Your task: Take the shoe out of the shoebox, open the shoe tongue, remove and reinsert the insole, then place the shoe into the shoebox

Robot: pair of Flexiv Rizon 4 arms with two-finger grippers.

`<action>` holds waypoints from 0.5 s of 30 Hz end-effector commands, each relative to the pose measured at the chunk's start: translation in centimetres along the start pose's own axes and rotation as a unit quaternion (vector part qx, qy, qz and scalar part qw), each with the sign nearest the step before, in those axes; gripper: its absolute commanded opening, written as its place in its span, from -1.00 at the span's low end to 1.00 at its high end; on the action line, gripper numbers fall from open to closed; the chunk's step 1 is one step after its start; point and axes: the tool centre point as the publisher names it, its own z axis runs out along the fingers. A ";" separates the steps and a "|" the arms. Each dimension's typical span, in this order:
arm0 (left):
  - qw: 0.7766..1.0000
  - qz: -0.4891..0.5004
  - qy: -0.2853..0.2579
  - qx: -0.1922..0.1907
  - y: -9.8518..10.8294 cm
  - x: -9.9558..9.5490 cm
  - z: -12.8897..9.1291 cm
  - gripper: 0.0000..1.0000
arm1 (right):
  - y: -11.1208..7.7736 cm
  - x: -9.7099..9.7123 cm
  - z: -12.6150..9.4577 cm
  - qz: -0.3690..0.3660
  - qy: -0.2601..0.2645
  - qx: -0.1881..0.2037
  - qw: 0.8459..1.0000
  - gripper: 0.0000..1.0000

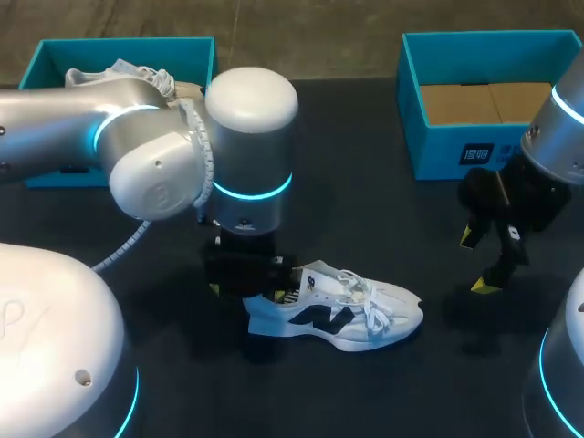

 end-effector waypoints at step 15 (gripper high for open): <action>0.992 -0.046 -0.111 0.024 -3.9 5.6 -8.8 1.00 | 0.0 0.0 0.1 0.000 0.000 0.001 1.000 1.00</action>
